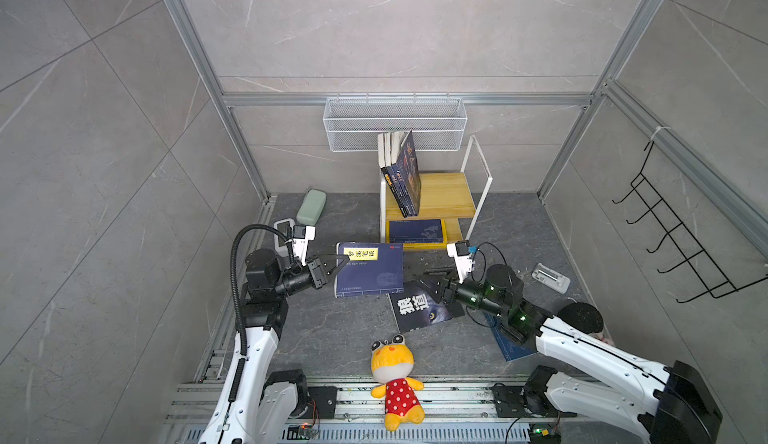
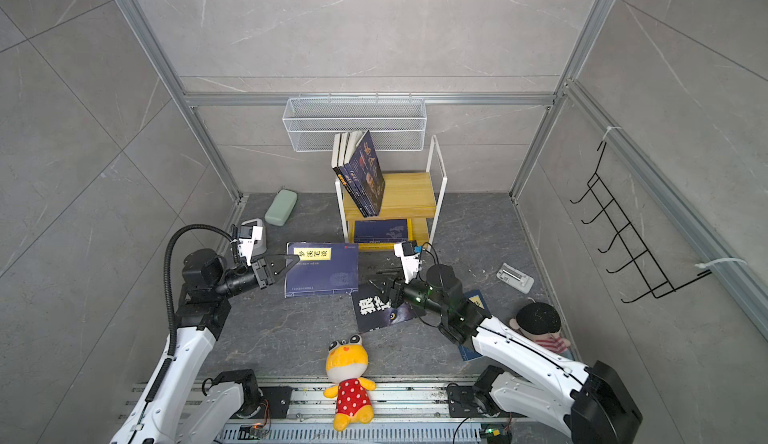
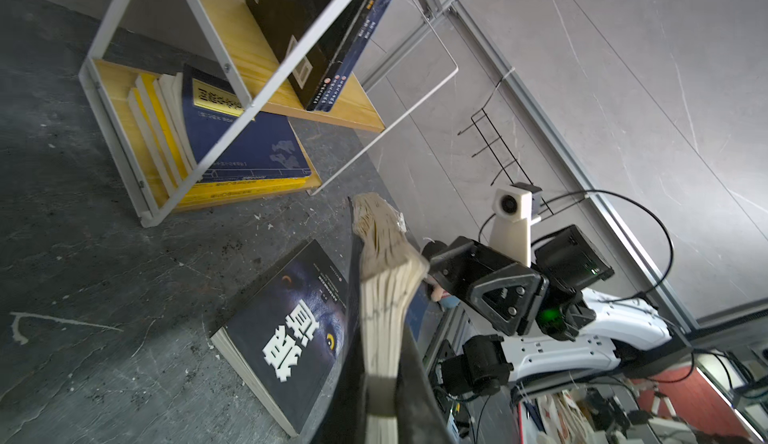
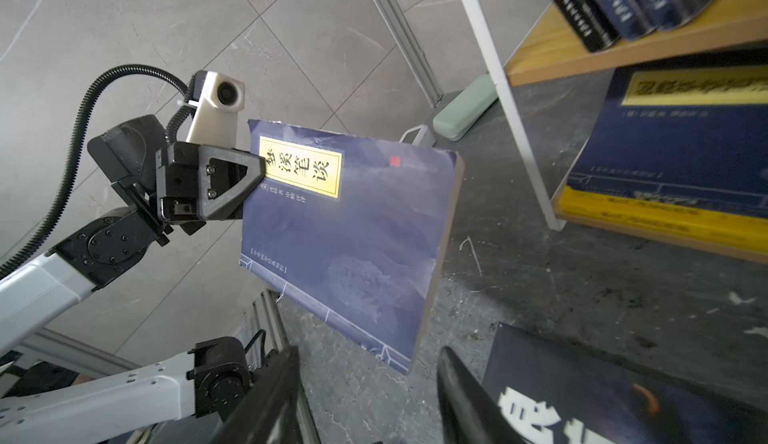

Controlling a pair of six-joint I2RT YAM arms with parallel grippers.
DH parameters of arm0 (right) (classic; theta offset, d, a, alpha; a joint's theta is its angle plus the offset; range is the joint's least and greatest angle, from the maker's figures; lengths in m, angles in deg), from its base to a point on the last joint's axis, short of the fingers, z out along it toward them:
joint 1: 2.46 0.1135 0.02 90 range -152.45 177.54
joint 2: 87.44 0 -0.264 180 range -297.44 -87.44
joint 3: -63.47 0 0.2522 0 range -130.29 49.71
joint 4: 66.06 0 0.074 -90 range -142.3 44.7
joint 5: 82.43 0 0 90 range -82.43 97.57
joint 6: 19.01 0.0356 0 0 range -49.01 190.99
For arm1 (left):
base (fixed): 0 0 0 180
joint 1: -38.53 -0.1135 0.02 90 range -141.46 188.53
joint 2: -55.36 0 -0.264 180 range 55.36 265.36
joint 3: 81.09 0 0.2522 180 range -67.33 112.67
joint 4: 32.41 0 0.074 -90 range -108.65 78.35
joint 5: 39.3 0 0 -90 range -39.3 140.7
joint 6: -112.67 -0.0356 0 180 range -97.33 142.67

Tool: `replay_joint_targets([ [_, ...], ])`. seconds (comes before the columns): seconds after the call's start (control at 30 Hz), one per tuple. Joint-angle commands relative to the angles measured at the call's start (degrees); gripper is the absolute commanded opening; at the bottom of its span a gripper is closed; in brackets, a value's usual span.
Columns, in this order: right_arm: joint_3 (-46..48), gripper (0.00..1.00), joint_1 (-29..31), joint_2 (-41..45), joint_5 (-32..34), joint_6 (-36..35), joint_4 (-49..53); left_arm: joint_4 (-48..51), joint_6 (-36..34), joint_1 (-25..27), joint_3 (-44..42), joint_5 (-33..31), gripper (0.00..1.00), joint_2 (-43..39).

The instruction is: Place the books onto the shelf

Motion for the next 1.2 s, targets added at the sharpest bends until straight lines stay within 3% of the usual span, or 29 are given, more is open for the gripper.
replay_joint_targets([
  [0.0,-0.3,0.62,2.8,3.5,12.4,-5.8,9.0,-6.1,5.2,-1.9,-0.2,-0.5,0.0,-1.7],
  [0.1,1.1,0.76,7.2,5.4,19.6,-9.5,6.5,-7.2,6.6,-2.5,-0.9,-1.4,0.0,-2.4],
  [0.2,-0.9,0.77,12.4,3.9,26.7,-15.0,6.7,-7.2,9.8,-4.0,-1.5,-2.2,0.0,-2.9],
  [0.43,-4.8,0.79,28.9,-8.8,45.2,-41.2,-2.8,-7.9,15.2,-6.3,-1.8,-4.5,0.0,-3.2],
  [0.53,-7.8,0.8,33.3,-16.5,52.1,-52.2,-7.9,-7.9,16.4,-6.7,-2.1,-5.4,0.0,-3.9],
  [0.7,-13.7,0.78,35.2,-26.9,59.2,-62.9,-14.4,-7.5,16.4,-7.5,-2.5,-5.2,0.0,-4.4],
  [0.83,-15.3,0.76,35.0,-31.4,59.4,-67.5,-22.2,-7.8,16.4,-7.5,-2.8,-4.9,0.0,-5.0],
  [1.17,-21.6,0.74,31.6,-41.4,61.0,-75.3,-29.8,-7.7,16.7,-7.1,-3.1,-5.5,0.0,-4.5],
])
